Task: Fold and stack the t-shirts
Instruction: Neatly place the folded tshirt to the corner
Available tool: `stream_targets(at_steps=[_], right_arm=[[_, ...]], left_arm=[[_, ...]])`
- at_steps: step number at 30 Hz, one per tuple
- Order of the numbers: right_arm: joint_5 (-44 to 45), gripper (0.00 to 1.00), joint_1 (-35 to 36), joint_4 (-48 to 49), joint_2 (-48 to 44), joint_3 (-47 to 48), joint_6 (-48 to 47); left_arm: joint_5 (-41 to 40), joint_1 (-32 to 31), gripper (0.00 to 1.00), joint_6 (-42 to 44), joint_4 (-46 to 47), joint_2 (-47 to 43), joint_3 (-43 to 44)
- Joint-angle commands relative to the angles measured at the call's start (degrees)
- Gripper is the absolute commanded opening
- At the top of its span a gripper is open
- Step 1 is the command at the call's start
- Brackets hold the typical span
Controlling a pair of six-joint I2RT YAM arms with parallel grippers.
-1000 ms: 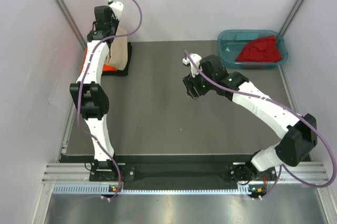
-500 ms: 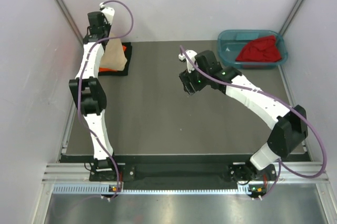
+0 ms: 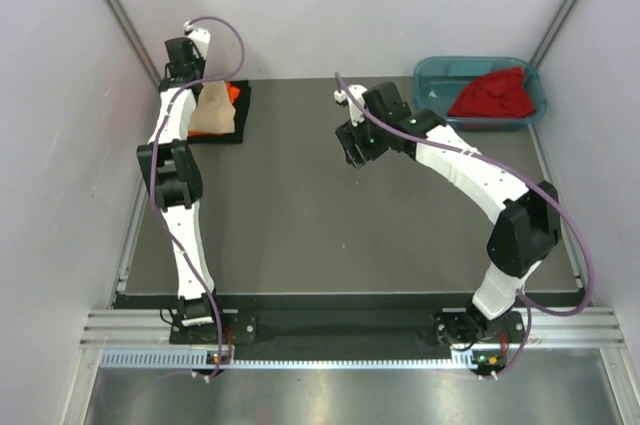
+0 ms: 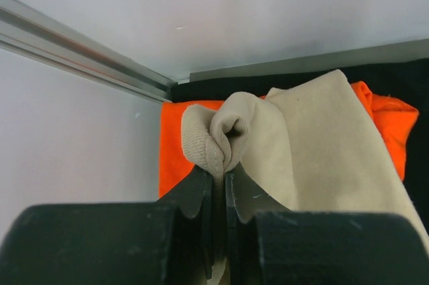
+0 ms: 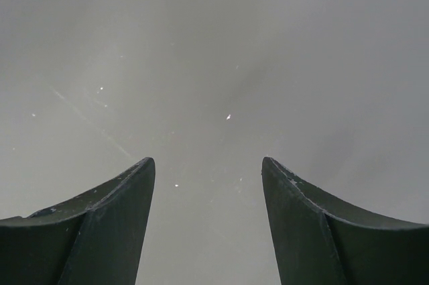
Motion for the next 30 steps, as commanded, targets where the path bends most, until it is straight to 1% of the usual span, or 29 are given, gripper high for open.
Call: stream_targets(at_steps=[1, 8, 13, 18, 19, 21, 22, 24, 26, 30], right_arm=[[-1.0, 0.65, -1.0, -1.2, 1.9, 4.4, 0.6], [-1.5, 0.65, -1.2, -2.8, 6.0, 8.9, 1.2], [-2.9, 0.64, -1.1, -3.7, 9.4, 12.7, 2.0], [-2.8, 0.64, -0.9, -4.7, 11.1, 14.7, 2.4], [-2.8, 0.64, -0.9, -4.7, 11.2, 14.7, 2.6], [-2.9, 0.64, -0.7, -4.8, 11.2, 14.7, 3.1], [-2.9, 0.64, -0.6, -4.7, 11.1, 14.7, 3.2], [-2.8, 0.64, -0.5, -4.5, 10.8, 14.3, 3.3], [-2.8, 0.64, -0.5, -4.3, 10.4, 13.9, 3.7], [-2.8, 0.64, -0.1, -2.5, 7.5, 10.3, 4.4]], left_arm=[[1.5, 1.1, 0.0, -2.6, 6.9, 1.3, 3.7], [3.1, 3.9, 0.0, -5.5, 10.1, 5.8, 7.2], [3.7, 5.1, 0.0, -6.3, 11.3, 7.9, 7.5], [1.8, 6.1, 0.0, -7.6, 12.8, 9.4, 8.1], [1.1, 6.1, 0.03, -8.0, 13.2, 9.5, 8.2], [-0.9, 6.2, 0.23, -8.7, 13.5, 9.4, 8.5], [-2.6, 6.2, 0.45, -9.2, 13.6, 9.2, 8.6], [-4.2, 6.0, 0.69, -9.4, 13.0, 8.1, 9.0], [-5.3, 5.3, 0.73, -9.4, 12.0, 6.4, 8.9], [-7.6, 3.8, 0.72, -11.1, 9.5, 2.9, 8.3]])
